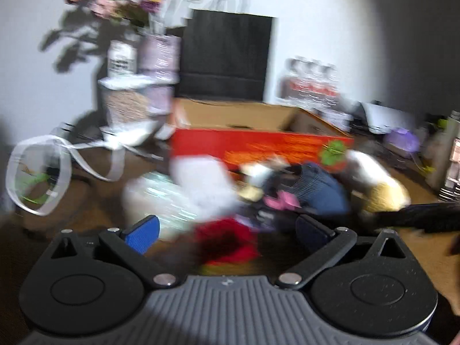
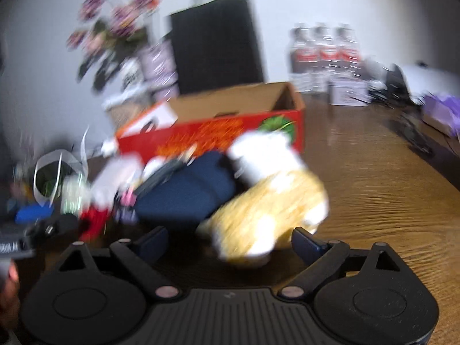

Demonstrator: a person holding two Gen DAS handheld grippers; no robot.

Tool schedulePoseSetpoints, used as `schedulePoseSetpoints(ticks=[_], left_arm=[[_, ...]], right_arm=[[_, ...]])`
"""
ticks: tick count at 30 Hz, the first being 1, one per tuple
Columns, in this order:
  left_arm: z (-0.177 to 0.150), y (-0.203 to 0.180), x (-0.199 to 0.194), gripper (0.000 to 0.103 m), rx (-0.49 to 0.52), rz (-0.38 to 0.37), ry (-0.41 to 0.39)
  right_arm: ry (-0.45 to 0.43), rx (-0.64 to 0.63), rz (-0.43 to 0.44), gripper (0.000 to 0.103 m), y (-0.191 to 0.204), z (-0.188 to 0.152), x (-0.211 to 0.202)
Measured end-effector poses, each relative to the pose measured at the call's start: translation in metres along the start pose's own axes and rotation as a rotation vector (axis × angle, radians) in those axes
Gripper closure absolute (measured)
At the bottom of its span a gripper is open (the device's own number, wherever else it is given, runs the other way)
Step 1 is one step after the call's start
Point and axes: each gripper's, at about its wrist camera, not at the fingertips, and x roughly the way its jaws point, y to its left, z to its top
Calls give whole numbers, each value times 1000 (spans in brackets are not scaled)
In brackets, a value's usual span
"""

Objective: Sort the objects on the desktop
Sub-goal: 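Grasp the clear plastic bag with the left tool while the right tool grasps the plush toy, then lower the bag and plush toy into the cardboard box and open both tools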

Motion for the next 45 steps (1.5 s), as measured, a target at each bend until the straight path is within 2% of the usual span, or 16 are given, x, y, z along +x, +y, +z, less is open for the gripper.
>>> schedulePoseSetpoints(ticks=[4,6,7,8,9,12,15,21,27,30,33,37,39,41,43,45], left_arm=[[18,34,30,1,-73,97,13],[24,49,44,8,-146,61,49],[26,53,50,18,-179,48,64],[27,56,56,27,-191,35,83],[27,56,59,53,-182,21,103],[21,50,52,65,-142,-3,95],[21,46,33,71,-138,-34,57],[65,41,8,72,-129,-105,-35],[144,28,48,72,-55,-124,-41],[182,19,97,71,-7,-140,25],[215,19,165,71,-43,-174,151],[227,9,258,71,-21,-104,307],[224,4,293,71,10,-9,359],[218,0,315,70,58,25,385],[216,0,329,48,53,60,391],[217,-1,337,46,46,68,403]], right_arm=[[17,124,-87,14,-11,8,23],[28,112,-132,40,-12,6,31],[26,102,-126,53,-14,5,31],[27,88,-119,54,-16,4,28],[33,67,-124,54,-18,4,26],[14,24,-148,58,-25,1,9],[-57,-7,-114,58,-27,6,-19],[-168,-95,-71,58,-14,62,-42],[-161,-223,-34,58,6,144,1],[-61,-264,5,57,19,187,56],[83,-302,-35,57,22,218,131],[253,-295,-122,57,19,230,218],[295,-327,-161,57,23,228,242],[334,-358,-177,56,26,225,259],[376,-373,-210,55,26,220,275],[395,-382,-244,51,26,217,284]])
